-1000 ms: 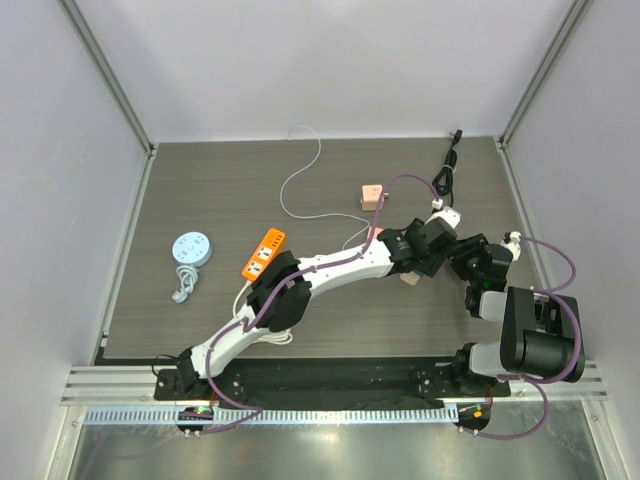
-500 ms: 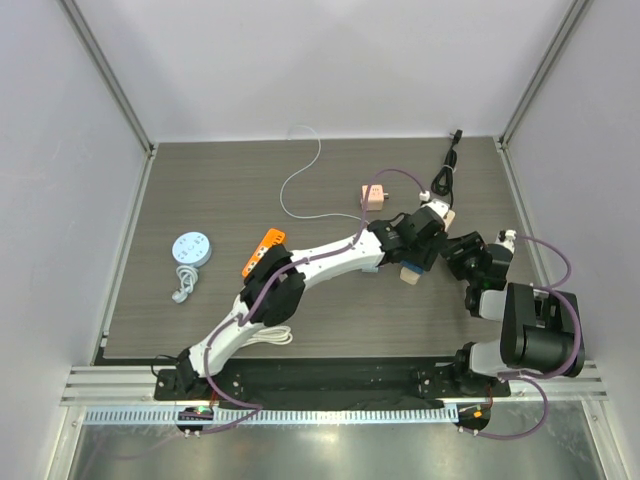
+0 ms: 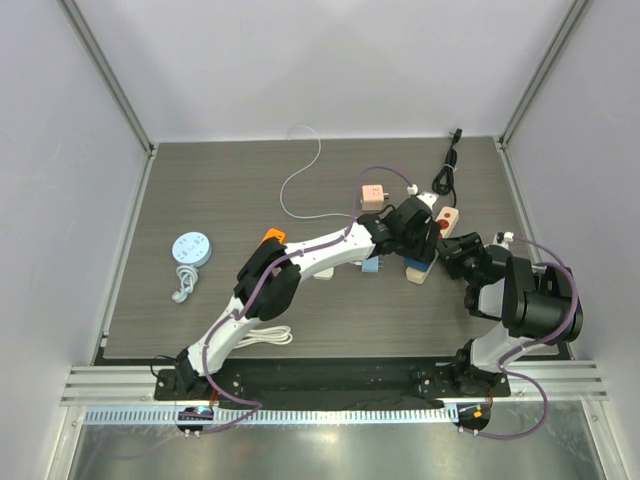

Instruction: Pull the plug off the socket

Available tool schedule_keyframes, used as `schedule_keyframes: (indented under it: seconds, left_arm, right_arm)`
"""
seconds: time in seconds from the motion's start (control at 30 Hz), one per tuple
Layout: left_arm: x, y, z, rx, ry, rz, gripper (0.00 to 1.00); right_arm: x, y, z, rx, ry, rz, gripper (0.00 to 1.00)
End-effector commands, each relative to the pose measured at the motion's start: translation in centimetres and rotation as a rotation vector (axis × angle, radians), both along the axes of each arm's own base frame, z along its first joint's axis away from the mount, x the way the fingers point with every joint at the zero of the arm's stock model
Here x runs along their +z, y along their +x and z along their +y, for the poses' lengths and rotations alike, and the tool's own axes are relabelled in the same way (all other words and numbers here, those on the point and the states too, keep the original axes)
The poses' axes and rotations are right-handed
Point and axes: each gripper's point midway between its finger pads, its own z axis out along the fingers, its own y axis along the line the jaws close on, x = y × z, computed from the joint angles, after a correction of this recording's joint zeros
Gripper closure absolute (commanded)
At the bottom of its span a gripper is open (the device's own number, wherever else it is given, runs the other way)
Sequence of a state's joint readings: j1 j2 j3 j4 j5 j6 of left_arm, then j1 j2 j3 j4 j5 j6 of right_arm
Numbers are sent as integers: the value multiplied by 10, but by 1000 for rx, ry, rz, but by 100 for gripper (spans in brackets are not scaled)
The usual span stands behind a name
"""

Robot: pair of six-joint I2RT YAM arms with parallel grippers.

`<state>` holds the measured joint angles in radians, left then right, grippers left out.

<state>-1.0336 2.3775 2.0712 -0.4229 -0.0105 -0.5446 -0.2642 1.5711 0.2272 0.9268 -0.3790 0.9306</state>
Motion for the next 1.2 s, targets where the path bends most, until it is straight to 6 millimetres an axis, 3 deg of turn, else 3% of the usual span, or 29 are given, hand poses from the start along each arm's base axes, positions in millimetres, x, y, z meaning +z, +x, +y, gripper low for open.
schedule_keyframes:
  seconds: [0.0,0.2,0.37,0.5,0.53,0.57,0.93,0.97,1.07,1.1,1.17]
  left_arm:
    - [69,-8,-22,-50,-193,-19,100]
    - [79,-9,-27,-57,-241,1,100]
    - [83,-10,-28,-64,-263,15,100]
    - [89,-9,-30,-70,-296,37,100]
    - [91,-10,-31,-66,-312,56,100]
    - [93,-9,-30,-73,-325,72,100]
    - [129,14,-4,3,-378,10,100]
    - [140,15,0,9,-392,-3,100]
    - [139,18,11,49,-382,-25,100]
    - [154,18,14,55,-410,-51,100]
    - [152,19,23,86,-401,-68,100]
  right_arm:
    - [17,12,0,16,18,-86,40]
    - [15,13,2,25,42,-98,44]
    - [14,11,0,18,40,-99,57]
    - [13,10,-5,-6,13,-88,79]
    - [12,9,-6,-8,3,-85,92]
    - [9,8,-8,-14,-2,-68,99]
    - [0,2,-23,-82,-14,-21,99]
    - [0,2,-24,-81,-13,-21,99]
    - [1,1,-25,-87,-12,-28,99]
    - [1,1,-25,-86,-13,-30,99]
    - [4,2,-26,-85,-19,-44,99]
